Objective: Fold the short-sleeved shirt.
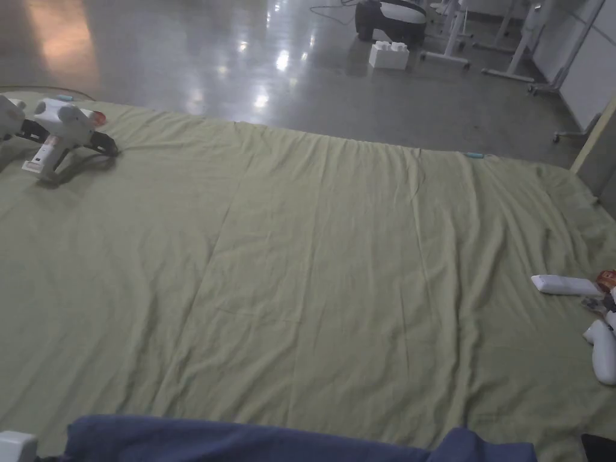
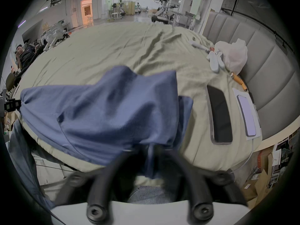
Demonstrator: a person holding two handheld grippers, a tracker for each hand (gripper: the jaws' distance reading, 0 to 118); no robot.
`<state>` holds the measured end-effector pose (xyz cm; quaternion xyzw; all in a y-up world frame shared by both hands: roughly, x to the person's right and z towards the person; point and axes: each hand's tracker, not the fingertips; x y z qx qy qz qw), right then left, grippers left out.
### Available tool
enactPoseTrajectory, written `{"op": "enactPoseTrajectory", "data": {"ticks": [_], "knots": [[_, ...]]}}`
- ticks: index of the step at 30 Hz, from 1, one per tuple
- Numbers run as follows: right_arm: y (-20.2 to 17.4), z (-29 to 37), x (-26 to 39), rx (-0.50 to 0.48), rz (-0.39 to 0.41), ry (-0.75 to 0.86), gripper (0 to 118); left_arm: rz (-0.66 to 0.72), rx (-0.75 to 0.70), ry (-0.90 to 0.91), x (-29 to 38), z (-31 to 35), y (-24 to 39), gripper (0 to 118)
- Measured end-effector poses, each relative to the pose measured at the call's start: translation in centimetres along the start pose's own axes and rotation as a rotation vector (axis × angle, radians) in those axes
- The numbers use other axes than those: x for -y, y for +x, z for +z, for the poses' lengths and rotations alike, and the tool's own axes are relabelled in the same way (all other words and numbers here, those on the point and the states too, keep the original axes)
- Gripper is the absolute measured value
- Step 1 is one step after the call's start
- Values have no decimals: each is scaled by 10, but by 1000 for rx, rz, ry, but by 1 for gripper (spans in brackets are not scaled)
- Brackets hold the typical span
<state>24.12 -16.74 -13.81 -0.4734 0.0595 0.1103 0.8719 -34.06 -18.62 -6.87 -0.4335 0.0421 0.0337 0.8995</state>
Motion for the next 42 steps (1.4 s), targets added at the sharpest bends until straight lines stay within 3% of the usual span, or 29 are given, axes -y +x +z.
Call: {"op": "enactPoseTrajectory", "data": {"ticks": [1, 2, 4, 5, 17, 21, 22, 24, 25, 28, 32, 37, 42], "knots": [[-2, 7, -4, 24, 5, 35, 72, -24, -20, 40, -4, 2, 2, 48], [-5, 15, -10, 38, 2, 80, 90, -37, -41, 79, -8, 7, 6, 64], [-11, 34, -24, 51, 7, 198, 92, -23, -43, 153, -22, 12, 11, 80], [-15, 40, -33, 53, 13, 246, 92, -4, -35, 191, -30, 15, 14, 80], [-90, 63, -137, 49, -135, 766, 92, 17, -42, 686, -125, 52, 111, 71], [-106, 74, -155, 70, -174, 889, 91, -73, -115, 804, -144, 67, 134, 64], [-108, 77, -157, 69, -173, 906, 87, -90, -130, 821, -147, 70, 138, 48], [-111, 82, -160, 52, -186, 962, 69, -103, -141, 837, -152, 74, 142, 16], [-112, 84, -162, 58, -190, 950, 49, -94, -147, 839, -153, 75, 143, 6], [-113, 82, -169, 67, -192, 950, 3, -56, -140, 824, -157, 76, 139, 0], [-114, 79, -169, 50, -177, 945, 0, -26, -107, 786, -152, 79, 124, 0], [-112, 77, -166, 25, -142, 916, 0, 45, 60, 642, -137, 80, 69, 0], [-110, 70, -163, -3, -105, 853, 0, 161, 265, 320, -115, 61, -9, 0]]}}
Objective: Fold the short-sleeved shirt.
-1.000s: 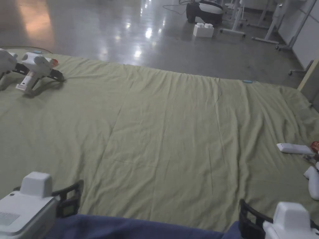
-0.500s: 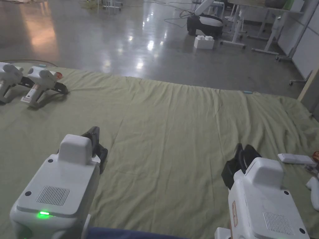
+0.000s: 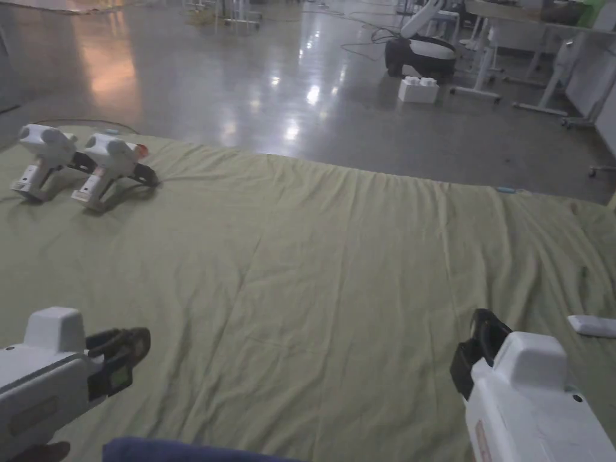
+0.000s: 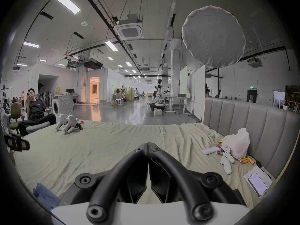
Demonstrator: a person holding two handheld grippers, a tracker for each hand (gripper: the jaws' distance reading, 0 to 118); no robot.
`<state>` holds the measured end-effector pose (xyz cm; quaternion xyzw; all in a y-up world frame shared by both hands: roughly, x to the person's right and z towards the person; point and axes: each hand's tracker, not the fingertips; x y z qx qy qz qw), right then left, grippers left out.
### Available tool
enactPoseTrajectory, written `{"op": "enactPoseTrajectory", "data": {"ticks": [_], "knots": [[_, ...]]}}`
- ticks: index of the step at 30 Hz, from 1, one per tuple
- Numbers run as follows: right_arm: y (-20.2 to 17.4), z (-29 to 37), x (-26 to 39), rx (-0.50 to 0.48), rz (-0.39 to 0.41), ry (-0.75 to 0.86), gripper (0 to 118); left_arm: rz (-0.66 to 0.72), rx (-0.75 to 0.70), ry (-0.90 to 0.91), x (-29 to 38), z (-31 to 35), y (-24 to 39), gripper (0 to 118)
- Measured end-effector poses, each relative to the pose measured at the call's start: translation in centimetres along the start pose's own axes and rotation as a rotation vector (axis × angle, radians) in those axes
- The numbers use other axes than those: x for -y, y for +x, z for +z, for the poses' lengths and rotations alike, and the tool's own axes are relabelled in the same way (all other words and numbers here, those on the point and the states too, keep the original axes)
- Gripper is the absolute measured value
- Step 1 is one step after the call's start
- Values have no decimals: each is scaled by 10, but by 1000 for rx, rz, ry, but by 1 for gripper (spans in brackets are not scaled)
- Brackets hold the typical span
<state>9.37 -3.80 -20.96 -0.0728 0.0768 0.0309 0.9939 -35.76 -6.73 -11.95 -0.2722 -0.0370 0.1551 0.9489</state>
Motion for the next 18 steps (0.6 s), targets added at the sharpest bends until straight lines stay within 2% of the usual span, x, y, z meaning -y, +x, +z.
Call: {"op": "enactPoseTrajectory", "data": {"ticks": [3, 7, 8, 9, 11, 13, 16, 18], "knots": [[-1, -4, 6, -14, 13, -47, 0, 120, 51, -114, 24, -5, -48, 0], [-5, -5, 12, -28, 17, -92, 0, 300, 116, -233, 56, -11, -97, 8], [-6, -5, 13, -30, 21, -101, 0, 344, 133, -255, 66, -14, -111, 13], [-8, -6, 15, -34, 26, -110, 0, 380, 148, -288, 74, -18, -120, 24], [-10, -6, 17, -42, 30, -125, 0, 438, 192, -334, 89, -26, -132, 71], [-13, -6, 19, -47, 37, -137, 0, 493, 229, -339, 99, -33, -152, 99], [-17, -6, 21, -54, 48, -154, 0, 555, 296, -380, 118, -52, -165, 101], [-18, -6, 23, -58, 53, -166, 0, 550, 363, -342, 125, -58, -166, 100]]}}
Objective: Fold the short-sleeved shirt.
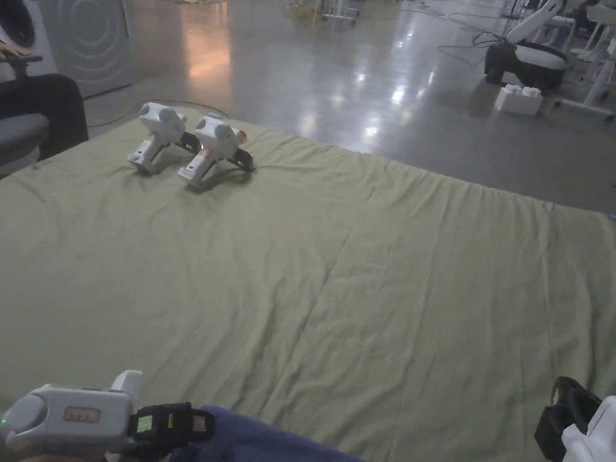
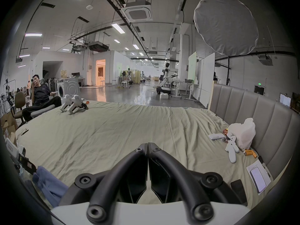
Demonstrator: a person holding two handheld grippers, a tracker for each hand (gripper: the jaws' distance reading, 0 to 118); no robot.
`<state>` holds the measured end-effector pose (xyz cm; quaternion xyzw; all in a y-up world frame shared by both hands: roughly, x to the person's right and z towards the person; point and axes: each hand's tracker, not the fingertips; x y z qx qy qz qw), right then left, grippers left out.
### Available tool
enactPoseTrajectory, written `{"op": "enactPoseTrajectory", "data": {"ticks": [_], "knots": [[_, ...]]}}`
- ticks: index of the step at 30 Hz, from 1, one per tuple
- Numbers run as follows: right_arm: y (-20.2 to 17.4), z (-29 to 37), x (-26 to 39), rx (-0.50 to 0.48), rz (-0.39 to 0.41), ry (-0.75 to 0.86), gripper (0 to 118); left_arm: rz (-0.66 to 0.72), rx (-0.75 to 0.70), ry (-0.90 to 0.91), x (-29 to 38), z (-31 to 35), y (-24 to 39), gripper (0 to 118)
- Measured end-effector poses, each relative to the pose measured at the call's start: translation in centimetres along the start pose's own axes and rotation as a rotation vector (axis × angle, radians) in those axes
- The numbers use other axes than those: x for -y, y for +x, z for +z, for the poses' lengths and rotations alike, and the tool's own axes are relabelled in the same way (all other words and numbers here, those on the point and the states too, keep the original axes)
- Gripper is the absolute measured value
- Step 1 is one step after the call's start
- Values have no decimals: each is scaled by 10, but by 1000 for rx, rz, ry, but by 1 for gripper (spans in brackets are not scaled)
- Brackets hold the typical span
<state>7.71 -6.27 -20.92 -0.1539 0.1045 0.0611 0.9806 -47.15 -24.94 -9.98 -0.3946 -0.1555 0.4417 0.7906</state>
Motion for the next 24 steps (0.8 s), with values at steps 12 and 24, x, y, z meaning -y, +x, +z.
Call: {"op": "enactPoseTrajectory", "data": {"ticks": [12, 24], "knots": [[-4, 2, 6, -16, -3, -35, 0, 99, -16, -49, 26, -42, 26, 7], [12, 3, 6, -20, -15, -30, 0, -56, -157, 63, -17, 24, 67, 4]]}}
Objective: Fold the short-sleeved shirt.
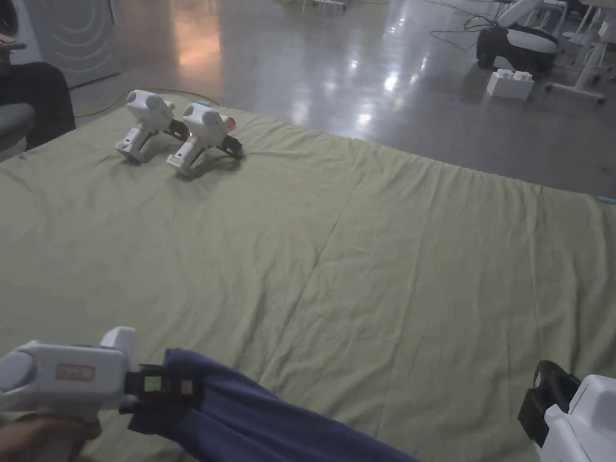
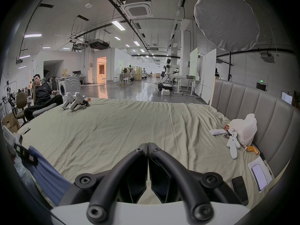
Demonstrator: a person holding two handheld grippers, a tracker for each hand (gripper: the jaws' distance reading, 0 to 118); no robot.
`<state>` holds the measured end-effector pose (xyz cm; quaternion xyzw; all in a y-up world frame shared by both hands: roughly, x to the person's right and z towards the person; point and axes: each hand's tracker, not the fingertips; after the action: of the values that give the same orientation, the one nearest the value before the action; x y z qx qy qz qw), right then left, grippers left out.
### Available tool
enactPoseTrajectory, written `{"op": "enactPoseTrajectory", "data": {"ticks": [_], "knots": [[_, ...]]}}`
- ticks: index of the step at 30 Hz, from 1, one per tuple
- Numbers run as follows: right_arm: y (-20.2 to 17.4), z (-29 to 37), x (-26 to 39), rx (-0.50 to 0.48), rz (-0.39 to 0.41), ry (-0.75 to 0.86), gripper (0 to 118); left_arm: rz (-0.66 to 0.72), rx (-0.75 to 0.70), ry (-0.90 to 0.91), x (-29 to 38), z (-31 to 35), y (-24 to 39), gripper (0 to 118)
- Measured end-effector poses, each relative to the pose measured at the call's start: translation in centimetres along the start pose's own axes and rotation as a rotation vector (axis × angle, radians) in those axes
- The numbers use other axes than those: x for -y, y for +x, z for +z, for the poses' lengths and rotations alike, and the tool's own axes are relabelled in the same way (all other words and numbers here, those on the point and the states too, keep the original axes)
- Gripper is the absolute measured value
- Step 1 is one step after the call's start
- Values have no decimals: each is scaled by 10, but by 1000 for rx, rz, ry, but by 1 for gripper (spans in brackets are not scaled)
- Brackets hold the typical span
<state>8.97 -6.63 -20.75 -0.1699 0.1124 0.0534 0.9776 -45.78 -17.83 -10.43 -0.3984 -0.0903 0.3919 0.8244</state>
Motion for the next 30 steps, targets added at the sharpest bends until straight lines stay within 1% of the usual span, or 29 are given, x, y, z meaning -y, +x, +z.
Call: {"op": "enactPoseTrajectory", "data": {"ticks": [2, 6, 8, 12, 14, 17, 20, 21, 23, 27, 30], "knots": [[3, 0, 0, -2, -8, 0, 0, 5, -92, 22, -17, 27, 2, 4], [6, -2, 2, -8, -15, 2, 0, -59, -302, 63, -32, 72, 21, 4], [6, -4, 4, -16, -19, 0, 0, -84, -383, 59, -31, 80, 33, 4], [5, -7, 8, -32, -40, -9, 0, -139, -358, 35, -15, 72, 65, 4], [5, -8, 9, -38, -45, -15, 0, -136, -278, 15, -5, 63, 87, 4], [5, -6, 13, -43, -48, -16, 0, -166, -164, -18, 9, 40, 119, 4], [7, -5, 16, -42, -50, -20, 0, -183, -96, -79, 23, 12, 153, 4], [8, -4, 18, -41, -50, -21, 0, -183, -101, -91, 30, -2, 160, 4], [7, 0, 19, -5, 2, -12, 0, -213, -116, -144, 41, -27, 170, 4], [15, 4, 23, -9, -35, -14, 0, -190, -131, -179, 63, -87, 172, 4], [21, 7, 26, 8, -46, -17, 0, -151, -189, -224, 77, -126, 169, 4]]}}
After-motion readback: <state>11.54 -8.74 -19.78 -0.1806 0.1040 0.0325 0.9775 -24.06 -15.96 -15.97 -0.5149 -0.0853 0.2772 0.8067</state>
